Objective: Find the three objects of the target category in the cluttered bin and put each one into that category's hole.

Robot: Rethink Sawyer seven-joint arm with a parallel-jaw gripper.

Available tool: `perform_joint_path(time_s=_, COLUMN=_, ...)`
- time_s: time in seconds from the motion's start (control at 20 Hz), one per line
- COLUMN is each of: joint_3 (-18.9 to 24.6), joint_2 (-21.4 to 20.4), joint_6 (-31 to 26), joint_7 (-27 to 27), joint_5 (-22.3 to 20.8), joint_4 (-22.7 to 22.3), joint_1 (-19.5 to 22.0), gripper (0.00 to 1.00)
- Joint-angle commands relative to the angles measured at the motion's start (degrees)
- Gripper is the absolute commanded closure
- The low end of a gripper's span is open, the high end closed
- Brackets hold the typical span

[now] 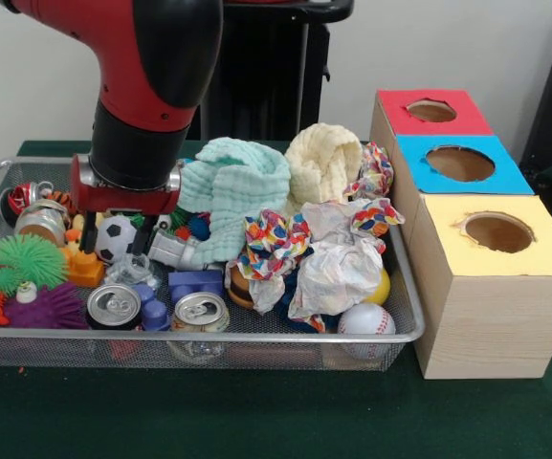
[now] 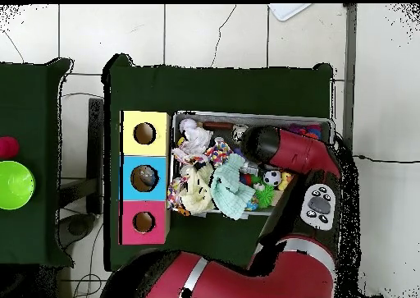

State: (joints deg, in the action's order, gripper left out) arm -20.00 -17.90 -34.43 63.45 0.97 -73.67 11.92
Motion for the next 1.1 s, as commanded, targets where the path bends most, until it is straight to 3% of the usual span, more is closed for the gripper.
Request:
perform_joint_path(time_s=0.05, joint_3=6.6, joint_2=2.5, joint_6=3.8, joint_7=15.6, joint_5=2.9, joint_4=-6.7, joint_1=1.1, gripper=0.0)
perform_joint_path(time_s=1.1, joint_3=8.4, joint_2=4.2, joint_6=6.5, joint_7=15.0, joint_5=7.0, joint_4=-8.9, joint_1=2.0, gripper=0.0)
